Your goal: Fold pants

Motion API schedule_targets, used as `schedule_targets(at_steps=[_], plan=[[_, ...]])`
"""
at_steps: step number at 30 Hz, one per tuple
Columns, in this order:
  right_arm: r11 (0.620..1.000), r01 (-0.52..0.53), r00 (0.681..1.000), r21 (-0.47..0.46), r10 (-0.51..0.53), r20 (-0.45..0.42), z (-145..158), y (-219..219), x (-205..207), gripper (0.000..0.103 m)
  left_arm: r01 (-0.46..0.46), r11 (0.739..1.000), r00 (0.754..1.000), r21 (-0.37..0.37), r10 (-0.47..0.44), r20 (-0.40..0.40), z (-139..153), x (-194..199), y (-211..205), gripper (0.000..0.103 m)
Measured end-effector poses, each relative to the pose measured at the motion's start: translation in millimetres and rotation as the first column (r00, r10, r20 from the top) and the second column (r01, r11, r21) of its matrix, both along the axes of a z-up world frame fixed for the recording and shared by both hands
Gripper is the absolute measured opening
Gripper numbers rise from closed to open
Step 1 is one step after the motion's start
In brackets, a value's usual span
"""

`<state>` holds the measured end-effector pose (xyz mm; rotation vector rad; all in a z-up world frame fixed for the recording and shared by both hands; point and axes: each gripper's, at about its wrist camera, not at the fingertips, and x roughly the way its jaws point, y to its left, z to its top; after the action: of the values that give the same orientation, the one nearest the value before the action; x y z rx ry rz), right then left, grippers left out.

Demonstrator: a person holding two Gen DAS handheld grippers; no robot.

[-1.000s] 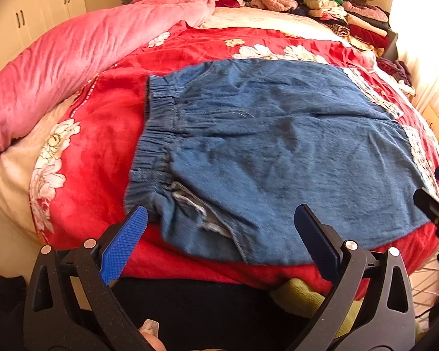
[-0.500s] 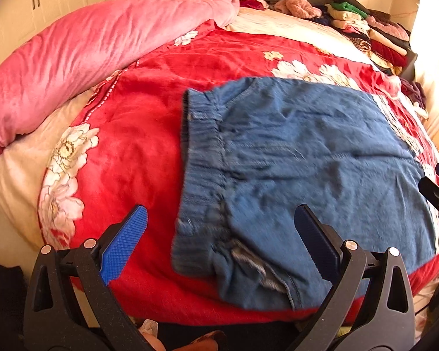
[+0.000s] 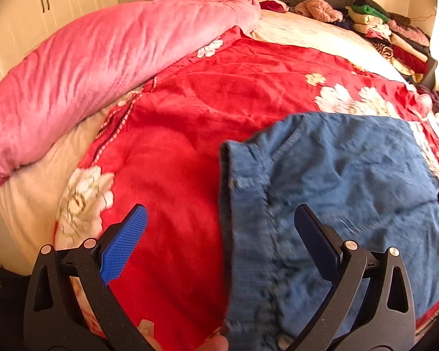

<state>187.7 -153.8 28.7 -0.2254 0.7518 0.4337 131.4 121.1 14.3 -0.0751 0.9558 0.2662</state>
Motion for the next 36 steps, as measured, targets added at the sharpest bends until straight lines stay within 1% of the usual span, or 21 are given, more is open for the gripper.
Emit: schedule_targets(at_steps=[2, 5, 7, 10, 12, 15, 17, 22, 23, 24, 26, 27, 28, 29, 31, 36], plan=[[1.0, -0.014, 1.0, 0.0, 0.014, -0.014, -1, 5, 11, 0.099, 0.004, 1.0, 1.0, 0.017, -0.004, -0.02, -4, 11, 4, 0.095], [0.999, -0.032, 0.997, 0.029, 0.034, -0.069, -6, 12, 33, 0.099, 0.011, 1.0, 0.999, -0.01, -0.011, -0.039, -9, 27, 9, 0.095], [0.999, -0.032, 0.995, 0.032, 0.035, -0.094, -9, 16, 48, 0.099, 0.02, 0.999, 0.998, -0.027, -0.022, -0.054, -15, 39, 12, 0.095], [0.999, -0.042, 0.992, 0.031, 0.046, -0.121, -15, 25, 67, 0.099, 0.06, 0.998, 0.996, 0.002, -0.059, -0.071, -23, 54, 11, 0.095], [0.998, -0.061, 0.989, 0.034, 0.065, -0.134, -20, 31, 77, 0.099, 0.095, 0.995, 0.992, 0.009, -0.094, -0.084, -29, 61, 12, 0.095], [0.995, -0.095, 0.986, 0.001, 0.095, -0.138, -29, 47, 93, 0.099, 0.104, 0.995, 0.991, -0.009, -0.104, -0.087, -36, 72, 18, 0.095], [0.993, -0.117, 0.983, -0.013, 0.114, -0.143, -33, 56, 101, 0.099, 0.125, 0.992, 0.988, -0.031, -0.127, -0.085, -40, 79, 20, 0.095], [0.982, -0.176, 0.975, -0.074, 0.163, -0.153, -45, 82, 125, 0.099, 0.176, 0.983, 0.981, -0.043, -0.179, -0.078, -48, 88, 17, 0.094], [0.976, -0.195, 0.972, -0.093, 0.18, -0.148, -47, 88, 128, 0.099, 0.186, 0.981, 0.979, -0.058, -0.19, -0.072, -49, 89, 17, 0.09], [0.972, -0.209, 0.97, -0.11, 0.192, -0.146, -49, 92, 131, 0.099, 0.209, 0.974, 0.975, -0.091, -0.215, -0.058, -50, 89, 18, 0.084], [0.957, -0.24, 0.967, -0.164, 0.221, -0.129, -52, 103, 134, 0.099, 0.238, 0.96, 0.967, -0.149, -0.248, -0.052, -53, 89, 19, 0.056], [0.95, -0.252, 0.965, -0.186, 0.232, -0.123, -54, 107, 136, 0.099, 0.249, 0.953, 0.964, -0.175, -0.26, -0.045, -54, 89, 18, 0.049], [0.94, -0.272, 0.96, -0.203, 0.252, -0.123, -57, 112, 137, 0.099, 0.256, 0.946, 0.963, -0.198, -0.267, -0.033, -53, 88, 19, 0.036], [0.932, -0.29, 0.955, -0.215, 0.269, -0.125, -59, 115, 138, 0.099, 0.257, 0.945, 0.964, -0.201, -0.265, -0.017, -51, 85, 19, 0.032], [0.919, -0.322, 0.946, -0.229, 0.3, -0.125, -62, 120, 137, 0.099, 0.272, 0.946, 0.961, -0.178, -0.276, 0.004, -44, 81, 16, 0.024], [0.889, -0.382, 0.924, -0.252, 0.371, -0.09, -65, 132, 133, 0.099, 0.307, 0.944, 0.951, -0.117, -0.301, 0.066, -24, 64, 8, 0.021]])
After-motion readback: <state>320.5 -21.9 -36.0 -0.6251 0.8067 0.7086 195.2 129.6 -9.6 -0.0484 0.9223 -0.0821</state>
